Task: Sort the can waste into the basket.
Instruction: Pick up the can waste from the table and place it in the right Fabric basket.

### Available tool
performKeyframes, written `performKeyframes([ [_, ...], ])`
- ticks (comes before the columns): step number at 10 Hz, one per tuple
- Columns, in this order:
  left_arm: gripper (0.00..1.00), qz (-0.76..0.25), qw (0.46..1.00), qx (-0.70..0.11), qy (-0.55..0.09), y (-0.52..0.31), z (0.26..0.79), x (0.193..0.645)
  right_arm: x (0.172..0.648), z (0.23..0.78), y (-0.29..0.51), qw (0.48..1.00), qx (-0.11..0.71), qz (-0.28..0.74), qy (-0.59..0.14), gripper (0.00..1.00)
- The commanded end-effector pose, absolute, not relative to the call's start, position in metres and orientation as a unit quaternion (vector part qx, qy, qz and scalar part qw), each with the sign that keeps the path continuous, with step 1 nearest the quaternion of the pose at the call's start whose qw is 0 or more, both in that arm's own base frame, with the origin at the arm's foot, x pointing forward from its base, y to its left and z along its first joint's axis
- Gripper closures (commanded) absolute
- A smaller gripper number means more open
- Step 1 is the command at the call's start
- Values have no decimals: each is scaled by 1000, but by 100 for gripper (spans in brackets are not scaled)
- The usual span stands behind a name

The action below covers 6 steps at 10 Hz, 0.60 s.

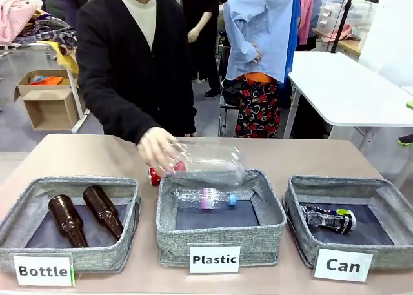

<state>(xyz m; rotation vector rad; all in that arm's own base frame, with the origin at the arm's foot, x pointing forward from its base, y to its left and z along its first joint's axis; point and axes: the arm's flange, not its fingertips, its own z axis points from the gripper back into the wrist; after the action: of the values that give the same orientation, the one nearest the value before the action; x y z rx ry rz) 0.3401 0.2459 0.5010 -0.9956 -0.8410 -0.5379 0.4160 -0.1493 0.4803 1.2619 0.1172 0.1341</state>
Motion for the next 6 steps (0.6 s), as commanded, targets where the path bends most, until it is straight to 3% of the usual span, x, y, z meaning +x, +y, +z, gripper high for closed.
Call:
performKeyframes([
  [1,0,-116,714,-530,-442,246,489,345,415,483,-151,803,589,73,55,0],
  [3,0,-68,700,-570,-425,252,473,346,415,483,-151,803,589,73,55,0],
  [6,0,-98,712,-558,-414,235,483,356,415,483,-151,803,589,73,55,0],
])
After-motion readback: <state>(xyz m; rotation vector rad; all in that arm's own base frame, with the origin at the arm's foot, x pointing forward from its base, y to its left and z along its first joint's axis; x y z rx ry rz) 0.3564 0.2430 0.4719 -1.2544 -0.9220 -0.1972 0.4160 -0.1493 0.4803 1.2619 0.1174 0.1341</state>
